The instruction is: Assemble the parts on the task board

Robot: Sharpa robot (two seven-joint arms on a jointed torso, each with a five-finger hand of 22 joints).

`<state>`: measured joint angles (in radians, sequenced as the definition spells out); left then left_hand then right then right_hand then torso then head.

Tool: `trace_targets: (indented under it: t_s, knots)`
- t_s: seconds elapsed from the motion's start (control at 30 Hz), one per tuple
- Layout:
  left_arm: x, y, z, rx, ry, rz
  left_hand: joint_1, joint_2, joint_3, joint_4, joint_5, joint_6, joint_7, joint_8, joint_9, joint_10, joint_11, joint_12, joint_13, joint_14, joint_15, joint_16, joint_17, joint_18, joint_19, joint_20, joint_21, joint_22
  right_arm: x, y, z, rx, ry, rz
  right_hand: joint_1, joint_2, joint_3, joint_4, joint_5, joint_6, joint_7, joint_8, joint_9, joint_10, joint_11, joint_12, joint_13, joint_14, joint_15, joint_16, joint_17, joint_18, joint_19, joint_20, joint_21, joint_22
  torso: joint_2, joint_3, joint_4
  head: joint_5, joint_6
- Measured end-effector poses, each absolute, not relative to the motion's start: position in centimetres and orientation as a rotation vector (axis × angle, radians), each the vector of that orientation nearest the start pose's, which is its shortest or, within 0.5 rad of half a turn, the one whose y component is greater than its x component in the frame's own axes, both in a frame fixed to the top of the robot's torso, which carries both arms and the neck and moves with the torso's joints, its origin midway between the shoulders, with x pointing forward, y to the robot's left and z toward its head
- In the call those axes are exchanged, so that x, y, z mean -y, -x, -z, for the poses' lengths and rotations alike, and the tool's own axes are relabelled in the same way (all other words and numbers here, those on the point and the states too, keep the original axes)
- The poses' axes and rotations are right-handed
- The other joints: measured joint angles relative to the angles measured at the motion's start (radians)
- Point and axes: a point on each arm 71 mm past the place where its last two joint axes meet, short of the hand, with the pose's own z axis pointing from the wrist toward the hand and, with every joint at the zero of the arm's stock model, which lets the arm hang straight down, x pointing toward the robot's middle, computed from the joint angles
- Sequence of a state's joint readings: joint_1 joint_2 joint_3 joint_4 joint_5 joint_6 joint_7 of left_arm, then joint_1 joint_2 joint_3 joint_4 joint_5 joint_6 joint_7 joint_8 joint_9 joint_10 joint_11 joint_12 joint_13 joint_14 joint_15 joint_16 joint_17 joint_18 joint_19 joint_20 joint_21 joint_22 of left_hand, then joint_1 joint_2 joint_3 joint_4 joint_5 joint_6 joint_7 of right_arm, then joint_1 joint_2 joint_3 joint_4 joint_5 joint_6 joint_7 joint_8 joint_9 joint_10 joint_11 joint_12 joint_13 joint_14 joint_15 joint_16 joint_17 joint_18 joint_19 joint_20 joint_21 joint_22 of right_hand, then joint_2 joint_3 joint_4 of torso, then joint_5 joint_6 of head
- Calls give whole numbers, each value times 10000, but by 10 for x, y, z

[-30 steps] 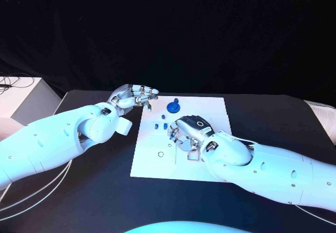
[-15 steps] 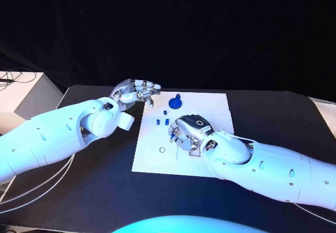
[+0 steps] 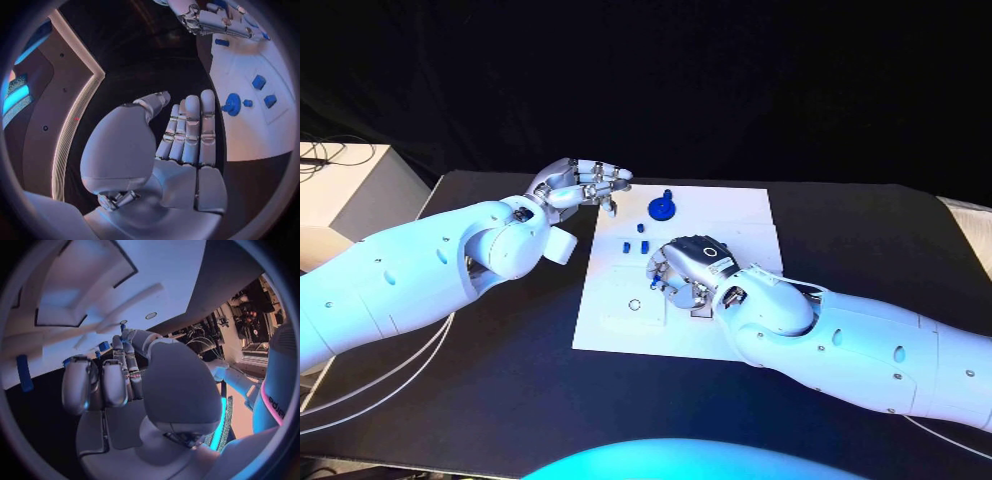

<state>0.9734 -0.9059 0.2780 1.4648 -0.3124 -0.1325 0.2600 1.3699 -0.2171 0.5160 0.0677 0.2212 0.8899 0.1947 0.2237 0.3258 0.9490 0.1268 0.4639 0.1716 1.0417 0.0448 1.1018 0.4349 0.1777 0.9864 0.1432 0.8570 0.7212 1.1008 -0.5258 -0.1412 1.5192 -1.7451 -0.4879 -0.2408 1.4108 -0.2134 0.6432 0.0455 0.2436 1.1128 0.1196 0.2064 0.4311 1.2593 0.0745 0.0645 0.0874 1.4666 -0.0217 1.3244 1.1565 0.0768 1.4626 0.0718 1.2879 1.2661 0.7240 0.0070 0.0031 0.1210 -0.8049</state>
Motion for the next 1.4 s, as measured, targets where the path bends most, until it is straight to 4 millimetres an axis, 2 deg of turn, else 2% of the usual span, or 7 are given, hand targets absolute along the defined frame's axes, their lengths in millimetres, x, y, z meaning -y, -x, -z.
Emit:
trace_targets:
  t_s: [0.87, 1.4]
  knots:
    - [-258, -494, 182, -14910, 9706, 15146, 0, 0, -27, 27, 0, 1, 0, 0, 1, -36, 37, 0, 2, 0, 0, 0, -10, 0, -1, 0, 0, -1, 43, -426, 242, -15486, 4243, -7766, -79, 5, 27, -28, 24, -22, -17, 60, 27, 33, 33, -5, 4, 0, 0, 0, -40, 0, 0, 0, 0, -28, 1, -1, 3, 35, -119]
    - [-259, -494, 182, -14918, 9742, 15095, 0, 0, -27, 27, 0, 1, 0, 0, 2, -36, 37, 0, 2, 0, 0, 0, -9, -1, -1, 0, 0, -2, 46, -419, 242, -15246, 4187, -7827, -52, 29, 54, -56, 23, 7, 11, 54, 29, 33, 33, -44, 57, 0, 0, 0, -39, 0, 0, 1, 0, -28, -9, 4, -1, 54, -108]
